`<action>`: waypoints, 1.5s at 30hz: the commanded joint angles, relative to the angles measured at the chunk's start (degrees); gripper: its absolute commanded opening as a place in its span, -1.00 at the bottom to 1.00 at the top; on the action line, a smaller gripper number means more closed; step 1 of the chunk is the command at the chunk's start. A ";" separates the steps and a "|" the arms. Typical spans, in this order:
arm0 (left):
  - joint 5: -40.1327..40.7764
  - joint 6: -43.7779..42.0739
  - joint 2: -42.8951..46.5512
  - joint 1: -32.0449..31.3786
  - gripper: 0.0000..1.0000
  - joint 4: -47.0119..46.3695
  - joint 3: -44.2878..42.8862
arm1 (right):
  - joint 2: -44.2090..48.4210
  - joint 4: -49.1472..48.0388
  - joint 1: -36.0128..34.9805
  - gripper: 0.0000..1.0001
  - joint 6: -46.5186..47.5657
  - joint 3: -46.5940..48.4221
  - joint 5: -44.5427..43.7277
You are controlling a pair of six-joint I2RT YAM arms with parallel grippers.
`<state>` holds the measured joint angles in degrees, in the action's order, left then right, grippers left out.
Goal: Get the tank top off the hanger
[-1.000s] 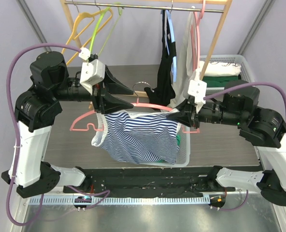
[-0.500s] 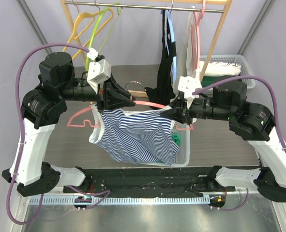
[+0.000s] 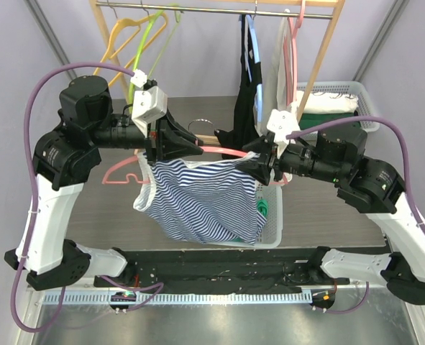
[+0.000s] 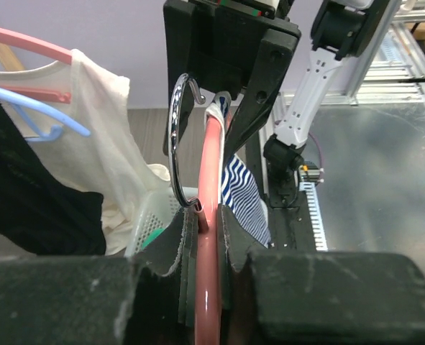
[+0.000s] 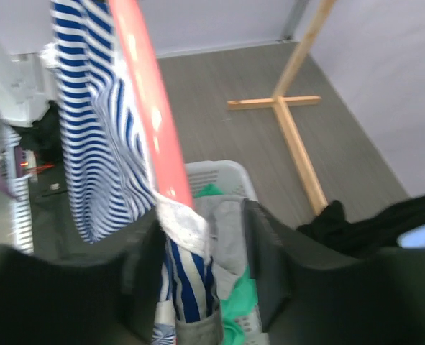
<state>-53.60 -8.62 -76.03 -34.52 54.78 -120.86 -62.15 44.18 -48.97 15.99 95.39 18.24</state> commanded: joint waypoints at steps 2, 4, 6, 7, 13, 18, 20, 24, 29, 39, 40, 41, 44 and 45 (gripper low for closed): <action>3.24 -5.87 0.09 -0.28 -1.00 -1.97 -2.54 | 5.54 -10.69 -0.07 0.39 -3.85 -3.81 -14.18; 4.03 -6.58 -0.17 -0.28 -0.99 -1.44 -3.15 | 9.31 -13.59 -0.07 0.53 -5.00 -6.69 -20.39; 3.95 -6.93 -0.43 -0.28 -1.00 -1.17 -3.68 | 12.73 -15.52 -0.07 0.64 -6.49 -8.46 -23.50; 4.12 -6.93 -0.61 -0.28 -1.00 -1.08 -3.94 | 13.71 -15.88 -0.07 0.70 -7.11 -9.78 -25.51; 4.21 -7.20 -1.31 -0.28 -1.00 -0.91 -5.00 | 20.74 -20.45 -0.07 0.43 -15.53 -16.27 -22.91; 4.56 -7.11 -1.58 -0.28 -0.99 -0.91 -5.88 | 20.49 -20.80 -0.07 0.24 -21.43 -18.75 -16.66; 4.65 -7.28 -1.58 -0.28 -1.00 -0.82 -6.06 | 20.23 -21.07 -0.07 0.16 -24.67 -19.19 -15.52; 4.65 -7.55 -1.40 -0.28 -1.00 -0.56 -6.14 | 20.75 -24.83 -0.07 0.16 -30.13 -22.96 -14.20; 4.56 -7.64 -1.40 -0.28 -1.00 -0.47 -6.41 | 21.02 -27.75 -0.07 0.27 -32.78 -26.05 -14.46; 4.56 -7.90 -0.88 -0.28 -1.00 -0.20 -6.50 | 19.79 -28.01 -0.07 0.34 -34.44 -27.19 -14.46; 4.65 -7.99 -0.96 -0.28 -1.00 -0.12 -6.50 | 20.57 -27.92 -0.07 0.32 -35.05 -27.45 -14.46; 4.82 -8.08 -0.96 -0.28 -1.00 -0.12 -6.50 | 21.19 -27.75 -0.07 0.30 -35.58 -27.80 -14.37; 5.17 -8.86 -0.88 -0.28 -1.00 0.32 -6.32 | 24.09 -27.84 -0.07 0.25 -36.99 -29.56 -14.46; 5.26 -8.95 -0.87 -0.28 -1.00 0.41 -6.23 | 24.70 -28.01 -0.07 0.22 -37.43 -30.09 -14.46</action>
<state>-47.62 -15.99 -78.15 -34.54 58.08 -125.25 -40.36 18.41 -48.95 -18.57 66.89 3.31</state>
